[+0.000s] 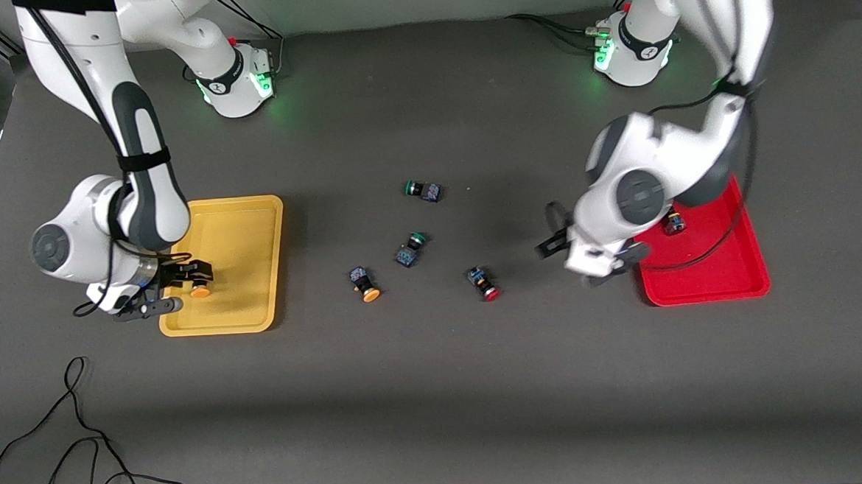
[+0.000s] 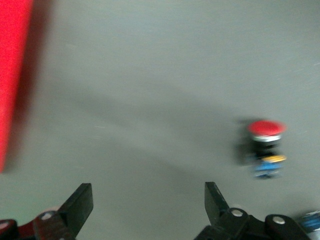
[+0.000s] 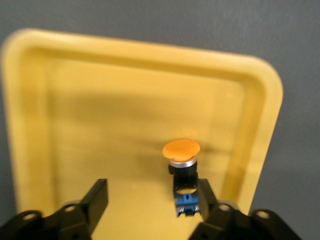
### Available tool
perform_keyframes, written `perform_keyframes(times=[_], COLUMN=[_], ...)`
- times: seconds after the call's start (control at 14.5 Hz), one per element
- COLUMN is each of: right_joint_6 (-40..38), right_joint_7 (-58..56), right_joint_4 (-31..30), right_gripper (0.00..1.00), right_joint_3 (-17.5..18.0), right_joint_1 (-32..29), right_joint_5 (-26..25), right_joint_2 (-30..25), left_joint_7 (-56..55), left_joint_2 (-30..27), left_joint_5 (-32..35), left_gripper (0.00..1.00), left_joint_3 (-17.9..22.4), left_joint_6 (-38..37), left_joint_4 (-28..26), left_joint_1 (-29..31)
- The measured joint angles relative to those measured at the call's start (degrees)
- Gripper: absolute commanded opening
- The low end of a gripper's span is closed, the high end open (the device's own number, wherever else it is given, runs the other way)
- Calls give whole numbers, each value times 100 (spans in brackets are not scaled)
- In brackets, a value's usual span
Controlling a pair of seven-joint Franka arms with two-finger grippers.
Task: Place red and yellow buttons in trays
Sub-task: 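Grasp another yellow button with the right gripper, red with the left gripper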
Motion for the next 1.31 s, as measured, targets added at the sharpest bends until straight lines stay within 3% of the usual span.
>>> perform_keyframes(times=[0.21, 0.35, 0.55, 0.76, 0.83, 0.9, 1.04, 1.31], right_joint_6=[-1296, -1671, -1596, -977, -756, -516, 28, 1261], right_joint_7=[771, 1347, 2555, 3134, 3143, 3143, 3142, 2991], right_joint_4=[1055, 1447, 1601, 1639, 1639, 1635, 1614, 1146], right_gripper=[100, 100, 100, 100, 100, 100, 100, 100], right_joint_3=[-66, -63, -15, 59, 132, 264, 556, 955], right_joint_1=[123, 437, 1381, 2270, 2392, 2428, 2410, 2389], right_joint_5=[-437, -467, -474, -389, -297, -228, -188, -180], right_joint_2=[-304, -466, -417, -78, 78, 248, 603, 1027], left_joint_7=[-960, -1399, -1785, -1839, -1839, -1839, -1839, -1839], left_joint_2=[1029, 1456, 1840, 2103, 2154, 2201, 2286, 2317], left_joint_5=[-4, -5, -1, 13, 37, 75, 100, 118], left_gripper=[99, 99, 99, 95, 88, 71, 1, 0], left_joint_3=[0, -1, 1, 17, 27, 35, 42, 41], left_joint_6=[28, 183, 721, 973, 1045, 1143, 1324, 1394], left_joint_4=[1228, 1696, 1846, 1886, 1886, 1881, 1855, 1839], left_joint_1=[-325, -481, -715, -799, -799, -798, -799, -801])
